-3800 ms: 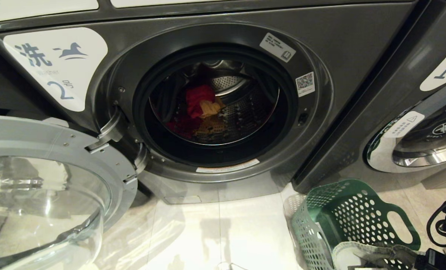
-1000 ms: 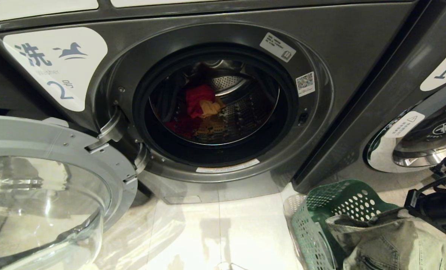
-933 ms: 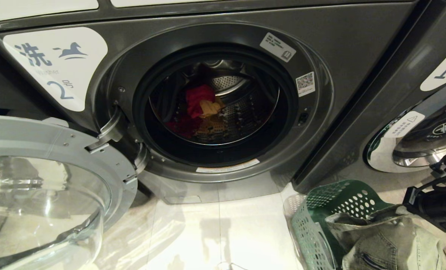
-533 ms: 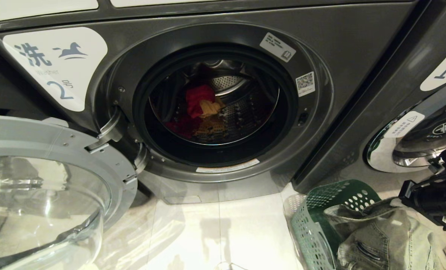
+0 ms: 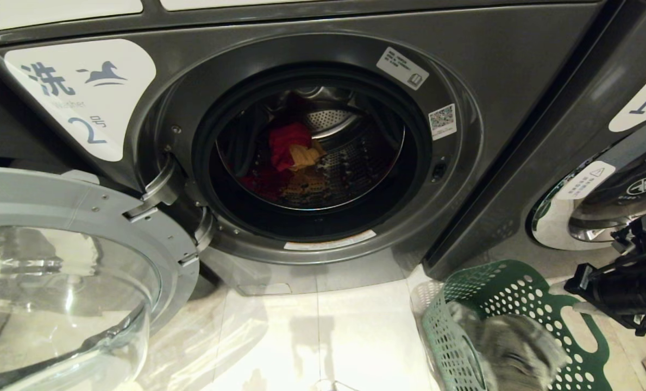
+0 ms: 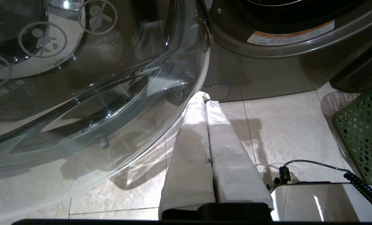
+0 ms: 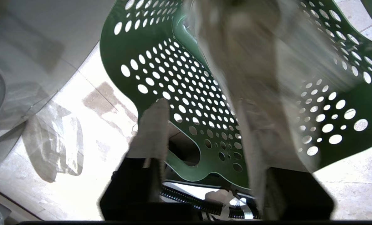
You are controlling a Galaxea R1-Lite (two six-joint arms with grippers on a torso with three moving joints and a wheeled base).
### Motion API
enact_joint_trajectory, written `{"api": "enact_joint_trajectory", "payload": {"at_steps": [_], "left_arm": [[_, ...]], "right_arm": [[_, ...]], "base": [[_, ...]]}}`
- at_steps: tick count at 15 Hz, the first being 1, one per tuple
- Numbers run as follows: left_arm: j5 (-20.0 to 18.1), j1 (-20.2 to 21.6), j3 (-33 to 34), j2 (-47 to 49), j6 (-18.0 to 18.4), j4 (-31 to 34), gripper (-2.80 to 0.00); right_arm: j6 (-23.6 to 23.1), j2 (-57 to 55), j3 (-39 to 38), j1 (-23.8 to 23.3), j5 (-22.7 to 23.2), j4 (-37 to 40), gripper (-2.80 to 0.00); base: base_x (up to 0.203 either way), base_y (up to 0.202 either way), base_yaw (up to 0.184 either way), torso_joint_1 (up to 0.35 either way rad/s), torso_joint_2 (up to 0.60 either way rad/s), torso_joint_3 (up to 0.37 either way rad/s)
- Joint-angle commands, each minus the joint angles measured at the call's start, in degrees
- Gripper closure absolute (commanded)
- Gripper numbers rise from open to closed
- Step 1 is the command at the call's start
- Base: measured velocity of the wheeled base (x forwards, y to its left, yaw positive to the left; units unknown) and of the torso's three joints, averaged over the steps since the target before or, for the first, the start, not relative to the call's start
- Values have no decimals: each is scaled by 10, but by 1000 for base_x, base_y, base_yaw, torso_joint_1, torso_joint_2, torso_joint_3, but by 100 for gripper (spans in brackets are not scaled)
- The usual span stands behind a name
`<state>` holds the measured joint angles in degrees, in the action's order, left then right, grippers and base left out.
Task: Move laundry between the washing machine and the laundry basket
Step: Pick a cloth and place it into the basket
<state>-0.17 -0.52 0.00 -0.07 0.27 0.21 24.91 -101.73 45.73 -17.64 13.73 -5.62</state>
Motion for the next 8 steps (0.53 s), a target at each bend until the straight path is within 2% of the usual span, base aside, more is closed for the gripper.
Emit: {"api": "enact_joint_trajectory", "payload": {"at_steps": [1,5,8], "left_arm": [[0,0,0,1,0,0,0],[0,0,0,1,0,0,0],[0,0,0,1,0,1,0]], "right_arm": [[1,-3,0,2,1,0,-280],[-4,3,-19,2,-1,2,-280],[-18,30,-72,2,-3,3,-280]], "base": [[0,0,0,0,0,0],[0,0,0,0,0,0],[0,0,0,0,0,0]]}}
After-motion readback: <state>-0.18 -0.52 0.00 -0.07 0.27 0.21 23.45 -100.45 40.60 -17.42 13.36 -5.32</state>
